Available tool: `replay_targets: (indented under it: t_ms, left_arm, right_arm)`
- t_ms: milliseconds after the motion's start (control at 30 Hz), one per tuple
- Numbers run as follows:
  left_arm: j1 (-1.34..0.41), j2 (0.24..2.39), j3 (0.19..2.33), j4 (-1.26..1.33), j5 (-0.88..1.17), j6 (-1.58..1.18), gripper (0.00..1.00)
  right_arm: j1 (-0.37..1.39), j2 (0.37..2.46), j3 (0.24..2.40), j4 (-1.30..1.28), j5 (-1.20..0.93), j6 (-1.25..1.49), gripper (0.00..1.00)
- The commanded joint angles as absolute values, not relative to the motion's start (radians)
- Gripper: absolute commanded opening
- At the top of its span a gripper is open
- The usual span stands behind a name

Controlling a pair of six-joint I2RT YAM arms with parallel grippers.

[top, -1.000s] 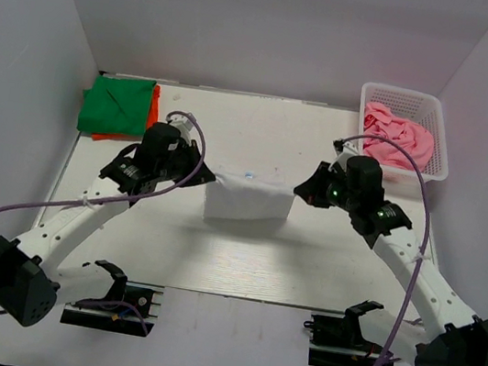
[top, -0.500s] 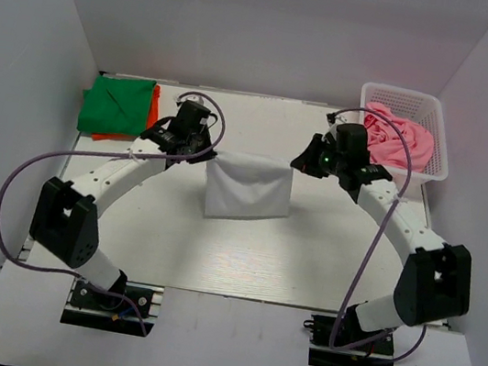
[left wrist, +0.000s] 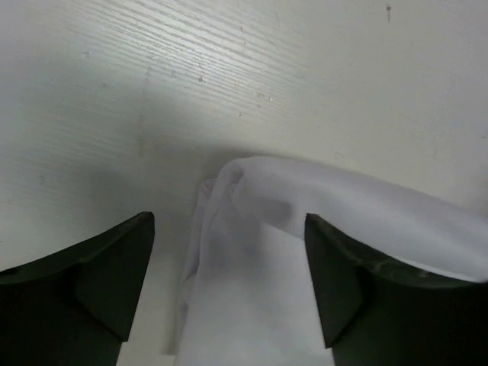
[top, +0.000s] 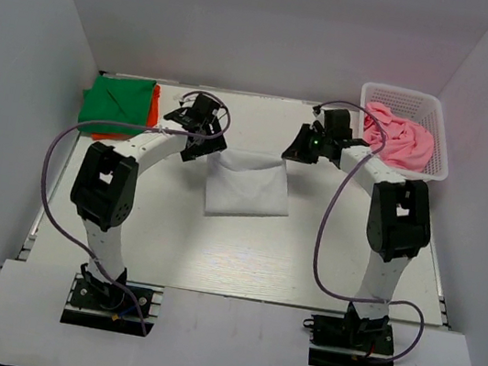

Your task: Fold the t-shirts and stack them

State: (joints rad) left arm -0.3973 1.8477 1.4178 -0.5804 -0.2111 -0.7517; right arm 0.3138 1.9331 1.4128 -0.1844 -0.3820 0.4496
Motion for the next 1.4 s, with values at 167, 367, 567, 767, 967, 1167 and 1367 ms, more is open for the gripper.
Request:
replay_targets:
  t_ms: [167,367,567,767,967,1167,1367]
  left_arm:
    - [-0.367,1.882,1.566,-0.669,-0.241,-0.706,1.0]
    - [-0.379,1.752,1.32,-0.519,-0.109,-0.687,1.0]
    - [-0.388,1.729,1.19,-0.443,0.032,-0.666,1.0]
    - [-0.408,1.805,1.155,-0.42,0.021,-0.657,1.0]
    - [-0.439,1.957,1.203,-0.428,0.021,-0.617,0.84]
    - [-0.462,2.0,1.23,-0.428,0.012,-0.606,0.4]
    - [-0.45,2.062,1.397,-0.517,-0.159,-0.46,0.0]
  right_arm:
    - [0.31,1.938,1.53,-0.222,-0.399,0.373,0.91]
    - [0.311,1.722,1.269,-0.155,-0.339,0.4,0.91]
    - [0.31,1.516,1.045,-0.136,-0.296,0.422,0.91]
    - [0.308,1.368,0.917,-0.158,-0.304,0.425,0.91]
    - [0.307,1.263,0.855,-0.202,-0.204,0.407,0.91]
    - [0.305,1.201,0.822,-0.213,-0.123,0.403,0.91]
    - [0.304,1.187,0.813,-0.222,-0.091,0.385,0.91]
